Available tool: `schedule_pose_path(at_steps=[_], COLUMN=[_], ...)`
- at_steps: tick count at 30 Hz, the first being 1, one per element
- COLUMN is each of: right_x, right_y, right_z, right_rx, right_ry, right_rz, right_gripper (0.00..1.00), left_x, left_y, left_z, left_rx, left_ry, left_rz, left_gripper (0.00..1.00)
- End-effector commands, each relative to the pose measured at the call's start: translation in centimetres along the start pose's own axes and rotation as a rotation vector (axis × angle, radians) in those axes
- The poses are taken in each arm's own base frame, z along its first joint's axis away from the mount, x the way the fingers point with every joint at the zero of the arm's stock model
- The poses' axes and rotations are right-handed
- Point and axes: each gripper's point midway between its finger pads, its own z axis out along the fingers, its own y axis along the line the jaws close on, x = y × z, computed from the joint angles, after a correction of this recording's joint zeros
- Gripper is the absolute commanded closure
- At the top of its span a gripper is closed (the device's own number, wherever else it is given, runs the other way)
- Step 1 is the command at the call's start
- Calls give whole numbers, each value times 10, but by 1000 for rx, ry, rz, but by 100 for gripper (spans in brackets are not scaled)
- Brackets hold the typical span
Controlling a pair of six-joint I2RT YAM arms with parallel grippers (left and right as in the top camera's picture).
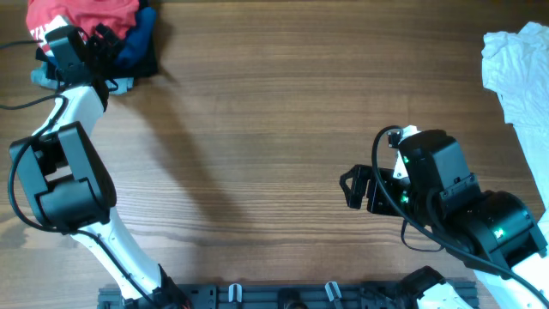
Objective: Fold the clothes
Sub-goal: 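Place the red shirt on top of the clothes stack with the left gripper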
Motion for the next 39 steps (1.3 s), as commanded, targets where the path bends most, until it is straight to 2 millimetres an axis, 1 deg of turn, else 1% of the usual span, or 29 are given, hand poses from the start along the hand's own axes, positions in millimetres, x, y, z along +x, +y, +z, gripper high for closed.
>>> schedule_pose_path(at_steps=[1, 3, 5, 6, 9, 10, 12, 13, 14, 16, 17, 18, 20, 22, 25, 29, 30, 31, 32, 33, 34, 35, 36, 38, 39], right_x=[-5, -5, -5, -5, -4, -5, -4, -4, -4, -5, -5, -6, -5, -5, -4, -4, -4, -3, -3, -2, -2, -3, -3, -3, -3], right_y=[0, 0, 0, 0, -1, -1, -1, -1, -1, -1, -1, 0, -1, -1, -2, -2, -2, -3, -3, -3, -3, -3, -3, -3, -3], right_z=[-2, 1, 4, 5, 9, 10, 11, 11, 11, 11, 11, 11, 12, 13, 13, 15, 15, 15, 14, 14, 14, 15, 15, 14, 14], right_rx=[8, 14, 20, 23, 32, 34, 37, 37, 37, 37, 37, 35, 39, 40, 45, 50, 50, 50, 51, 53, 53, 51, 50, 51, 51], right_ry=[-15, -6, 4, 9, 24, 27, 32, 32, 32, 32, 29, 26, 32, 35, 43, 48, 48, 49, 50, 53, 52, 50, 49, 52, 52], right_rz=[-14, -13, -12, -11, -10, -10, -9, -9, -9, -9, -9, -11, -13, -17, -19, -19, -19, -19, -19, -19, -19, -20, -21, -22, -21], right_gripper=[1, 1, 1, 0, 1, 1, 1, 1, 0, 1, 1, 1, 0, 1, 1, 1, 1, 0, 0, 0, 0, 0, 1, 0, 1], left_x=[8, 5, 3, 2, 0, 0, 2, 4, 7, 12, 14, 15, 21, 23, 23, 16, 15, 15, 16, 20, 23, 25, 27, 28, 23], left_y=[10, 6, -2, -6, -8, -8, -8, -10, -15, -27, -31, -36, -57, -60, -62, -77, -77, -76, -75, -73, -74, -78, -82, -88, -91], left_z=[7, 7, 7, 7, 7, 7, 7, 7, 6, 4, 1, -2, -14, -15, -15, -23, -23, -23, -23, -23, -24, -27, -29, -35, -39], left_rx=[-41, -20, 19, 35, 44, 44, 44, 56, 80, 142, 164, 178, 284, 288, 284, 392, 400, 398, 395, 380, 385, 417, 447, 479, 493], left_ry=[5, -4, -10, -12, -21, -21, -13, -4, 11, 47, 69, 95, 210, 246, 260, 286, 288, 288, 293, 309, 322, 332, 340, 359, 353], left_rz=[-5, -4, -4, -3, -1, -1, -1, -1, 0, -10, -54, -145, -414, -524, -603, -589, -589, -590, -592, -598, -581, -528, -475, -451, -445], left_gripper=[6, 21, 40, 44, 46, 50, 73, 82, 85, 90, 95, 96, 96, 96, 96, 96, 91, 73, 49, 37, 30, 12, 1, 0, 1])
